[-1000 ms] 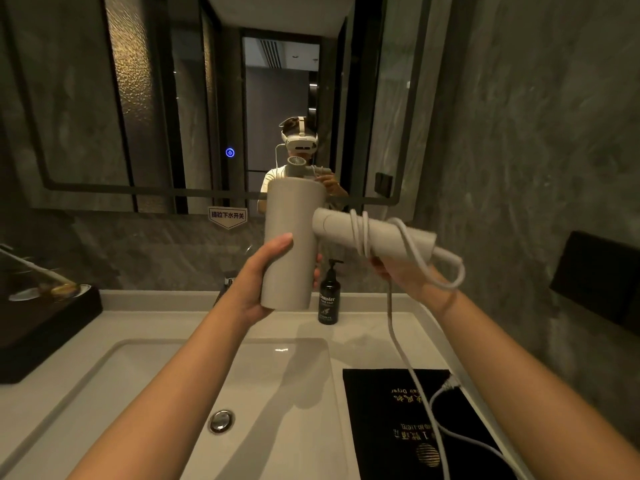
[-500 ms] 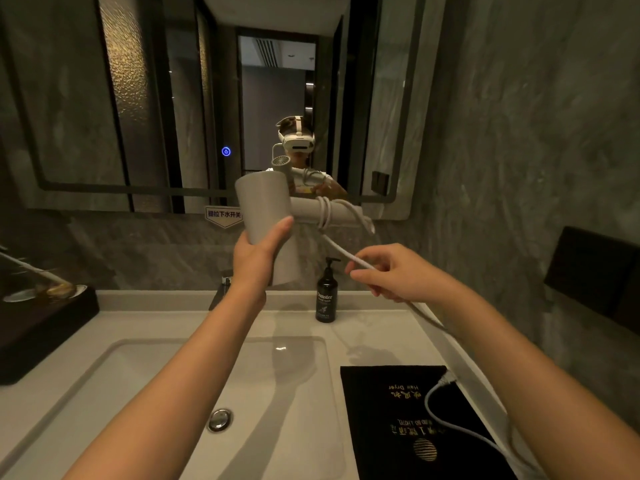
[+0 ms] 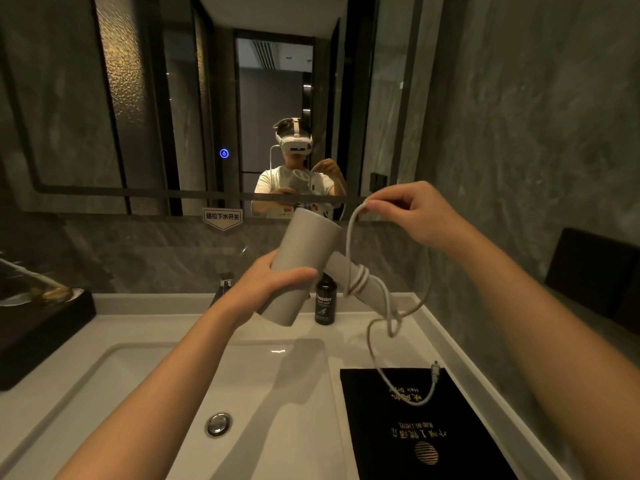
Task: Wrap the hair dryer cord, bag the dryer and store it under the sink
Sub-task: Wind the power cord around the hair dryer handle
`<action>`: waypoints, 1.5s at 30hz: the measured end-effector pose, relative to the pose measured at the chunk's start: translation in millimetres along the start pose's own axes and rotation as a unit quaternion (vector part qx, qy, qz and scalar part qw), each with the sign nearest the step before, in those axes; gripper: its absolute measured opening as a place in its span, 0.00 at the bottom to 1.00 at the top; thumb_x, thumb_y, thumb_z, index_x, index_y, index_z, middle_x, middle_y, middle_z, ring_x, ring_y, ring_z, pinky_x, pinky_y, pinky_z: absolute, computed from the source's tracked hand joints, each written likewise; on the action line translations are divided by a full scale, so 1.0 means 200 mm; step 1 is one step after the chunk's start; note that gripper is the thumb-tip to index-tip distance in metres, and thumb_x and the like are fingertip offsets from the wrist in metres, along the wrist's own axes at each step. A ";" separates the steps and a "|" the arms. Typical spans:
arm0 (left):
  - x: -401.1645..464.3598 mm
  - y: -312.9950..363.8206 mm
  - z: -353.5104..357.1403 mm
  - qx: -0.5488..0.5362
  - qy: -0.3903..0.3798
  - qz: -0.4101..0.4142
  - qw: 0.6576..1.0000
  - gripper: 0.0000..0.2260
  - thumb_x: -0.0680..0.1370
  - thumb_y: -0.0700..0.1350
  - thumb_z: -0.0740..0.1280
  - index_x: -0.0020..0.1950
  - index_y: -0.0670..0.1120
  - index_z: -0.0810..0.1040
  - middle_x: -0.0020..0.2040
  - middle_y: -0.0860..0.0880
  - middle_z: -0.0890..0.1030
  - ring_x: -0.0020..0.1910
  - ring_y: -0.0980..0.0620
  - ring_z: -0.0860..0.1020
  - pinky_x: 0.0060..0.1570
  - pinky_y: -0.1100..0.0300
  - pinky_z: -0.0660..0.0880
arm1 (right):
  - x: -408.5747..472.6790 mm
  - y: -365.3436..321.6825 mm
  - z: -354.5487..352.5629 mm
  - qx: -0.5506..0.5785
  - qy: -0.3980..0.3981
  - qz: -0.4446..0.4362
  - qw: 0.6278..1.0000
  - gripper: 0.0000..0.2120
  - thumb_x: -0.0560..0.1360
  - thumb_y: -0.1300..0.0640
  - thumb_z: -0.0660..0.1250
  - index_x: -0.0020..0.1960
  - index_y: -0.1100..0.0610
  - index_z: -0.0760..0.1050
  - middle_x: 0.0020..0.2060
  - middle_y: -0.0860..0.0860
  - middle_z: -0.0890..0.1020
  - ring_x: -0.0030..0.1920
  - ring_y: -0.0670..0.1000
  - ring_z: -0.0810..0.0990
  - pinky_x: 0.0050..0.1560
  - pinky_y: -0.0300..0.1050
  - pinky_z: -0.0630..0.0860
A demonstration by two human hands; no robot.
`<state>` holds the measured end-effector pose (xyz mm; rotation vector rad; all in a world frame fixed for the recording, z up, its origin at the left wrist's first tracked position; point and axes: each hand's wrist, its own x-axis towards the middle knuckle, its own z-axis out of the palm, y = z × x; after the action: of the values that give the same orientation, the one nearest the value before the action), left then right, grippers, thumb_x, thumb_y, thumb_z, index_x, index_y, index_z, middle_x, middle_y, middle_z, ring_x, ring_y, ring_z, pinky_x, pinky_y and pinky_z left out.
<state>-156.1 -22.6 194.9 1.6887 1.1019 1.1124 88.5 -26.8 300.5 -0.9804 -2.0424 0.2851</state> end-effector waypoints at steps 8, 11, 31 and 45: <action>-0.03 0.03 -0.04 -0.116 -0.110 0.015 0.987 0.39 0.57 0.60 0.77 0.63 0.44 0.71 0.50 0.41 0.79 0.43 0.46 0.80 0.45 0.49 0.77 | -0.01 0.15 0.08 0.062 0.014 0.039 0.997 0.06 0.75 0.54 0.66 0.48 0.47 0.81 0.41 0.44 0.83 0.43 0.40 0.81 0.42 0.33 0.75; -0.01 0.05 -0.03 -0.204 -0.124 0.026 0.971 0.42 0.54 0.61 0.79 0.61 0.43 0.73 0.46 0.44 0.83 0.41 0.48 0.81 0.42 0.53 0.80 | -0.03 0.21 0.14 0.075 -0.011 0.077 0.994 0.08 0.76 0.58 0.65 0.51 0.50 0.81 0.40 0.43 0.83 0.40 0.39 0.80 0.41 0.32 0.76; 0.13 -0.06 0.06 -0.146 0.233 -0.005 0.961 0.27 0.71 0.54 0.73 0.66 0.46 0.69 0.57 0.43 0.77 0.52 0.48 0.78 0.43 0.56 0.77 | -0.16 0.15 0.18 -0.006 -0.185 0.135 0.973 0.09 0.74 0.49 0.67 0.52 0.50 0.81 0.37 0.48 0.81 0.33 0.41 0.74 0.34 0.34 0.70; 0.07 0.01 0.01 -0.071 -0.067 0.029 0.995 0.27 0.61 0.59 0.72 0.57 0.51 0.73 0.50 0.44 0.81 0.44 0.48 0.82 0.44 0.53 0.80 | 0.01 0.18 0.03 0.019 -0.006 0.048 0.999 0.03 0.71 0.55 0.72 0.43 0.48 0.82 0.40 0.50 0.85 0.45 0.51 0.82 0.47 0.43 0.79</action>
<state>-150.5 -10.6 198.4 1.6663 0.8752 1.0699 103.2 -0.2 279.1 -1.0578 -1.9966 0.3789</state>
